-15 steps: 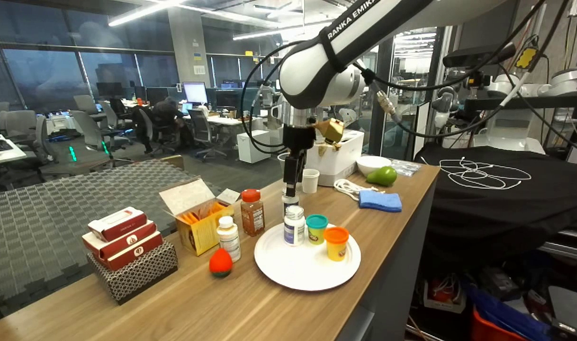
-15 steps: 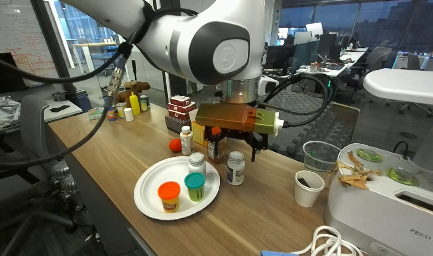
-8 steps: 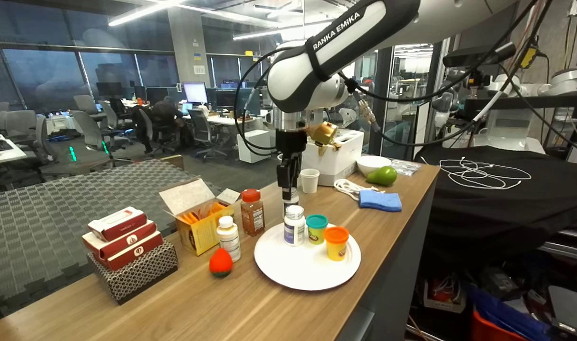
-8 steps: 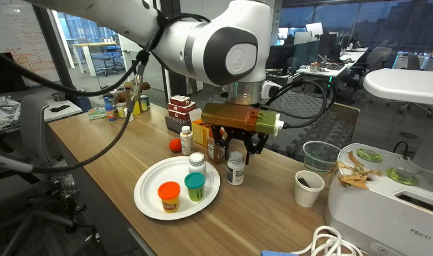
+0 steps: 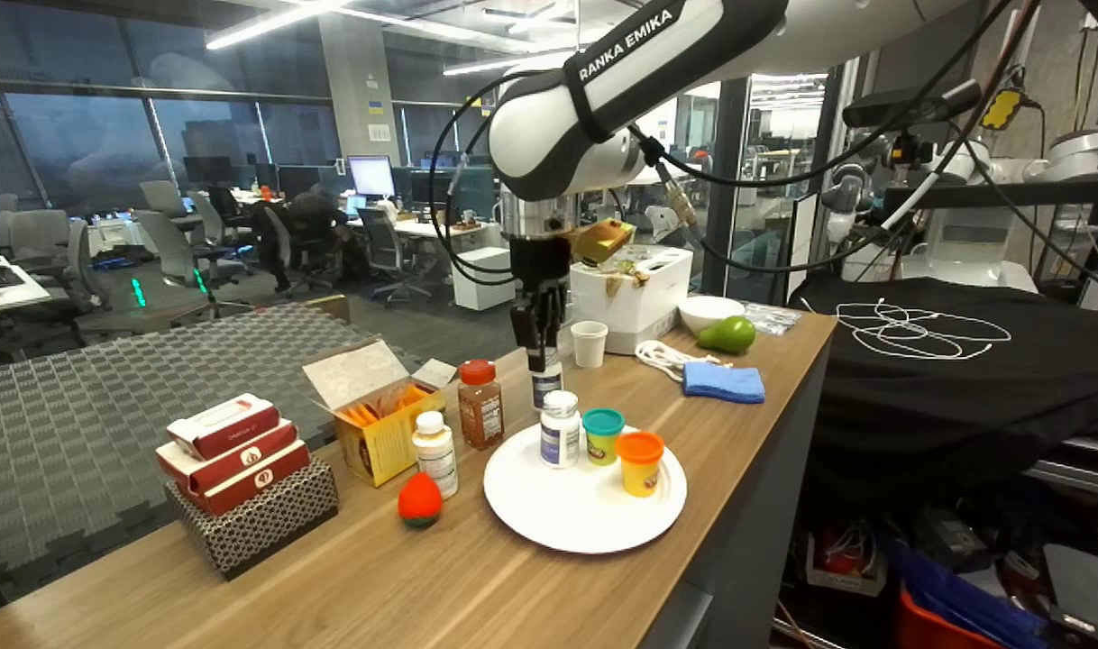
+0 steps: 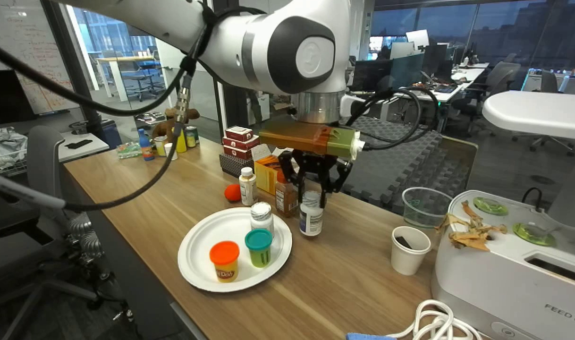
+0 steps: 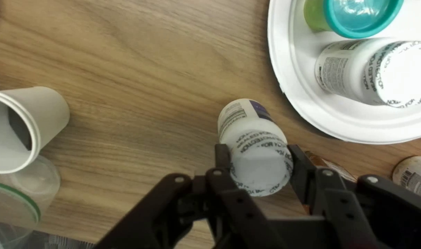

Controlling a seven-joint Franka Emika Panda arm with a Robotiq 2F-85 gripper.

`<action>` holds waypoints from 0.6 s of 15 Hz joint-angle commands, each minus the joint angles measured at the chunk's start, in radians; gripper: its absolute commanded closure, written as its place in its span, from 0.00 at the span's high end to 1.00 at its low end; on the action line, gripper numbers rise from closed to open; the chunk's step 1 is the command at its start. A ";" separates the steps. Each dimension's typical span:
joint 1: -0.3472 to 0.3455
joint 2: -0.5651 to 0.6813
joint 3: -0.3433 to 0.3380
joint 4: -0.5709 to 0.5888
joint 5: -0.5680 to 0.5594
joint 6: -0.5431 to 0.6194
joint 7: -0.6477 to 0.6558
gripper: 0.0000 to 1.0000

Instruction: Pick up the bottles and small containers from the table and put them on the plate.

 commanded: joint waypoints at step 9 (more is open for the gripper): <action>0.220 -0.209 -0.057 -0.048 -0.206 -0.178 0.285 0.26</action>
